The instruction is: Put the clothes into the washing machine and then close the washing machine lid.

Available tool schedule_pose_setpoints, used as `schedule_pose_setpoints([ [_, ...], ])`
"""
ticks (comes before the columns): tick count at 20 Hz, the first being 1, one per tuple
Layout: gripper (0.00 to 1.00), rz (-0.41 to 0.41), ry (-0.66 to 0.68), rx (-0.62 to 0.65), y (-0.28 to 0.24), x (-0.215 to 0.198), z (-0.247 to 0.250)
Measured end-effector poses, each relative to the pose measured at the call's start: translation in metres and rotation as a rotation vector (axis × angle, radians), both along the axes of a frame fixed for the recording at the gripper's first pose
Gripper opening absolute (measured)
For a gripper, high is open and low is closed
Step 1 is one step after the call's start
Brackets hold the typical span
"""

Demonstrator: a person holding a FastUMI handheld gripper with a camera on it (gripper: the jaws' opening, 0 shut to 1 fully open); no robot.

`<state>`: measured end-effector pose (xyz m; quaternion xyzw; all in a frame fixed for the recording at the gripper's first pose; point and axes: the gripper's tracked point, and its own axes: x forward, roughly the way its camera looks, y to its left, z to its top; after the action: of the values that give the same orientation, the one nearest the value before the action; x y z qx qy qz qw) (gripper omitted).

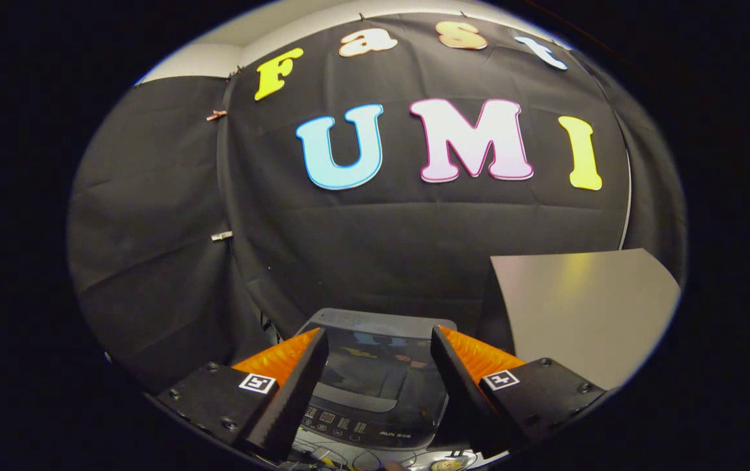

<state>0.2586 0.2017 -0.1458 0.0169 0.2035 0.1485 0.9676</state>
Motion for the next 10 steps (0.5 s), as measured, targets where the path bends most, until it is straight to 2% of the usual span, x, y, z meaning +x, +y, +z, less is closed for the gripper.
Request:
schedule_pose_setpoints([
  [4, 0.98, -0.001, -0.122, 0.015, -0.032, -0.033, 0.041],
  [10, 0.98, -0.059, -0.245, 0.073, -0.092, -0.084, 0.093],
])
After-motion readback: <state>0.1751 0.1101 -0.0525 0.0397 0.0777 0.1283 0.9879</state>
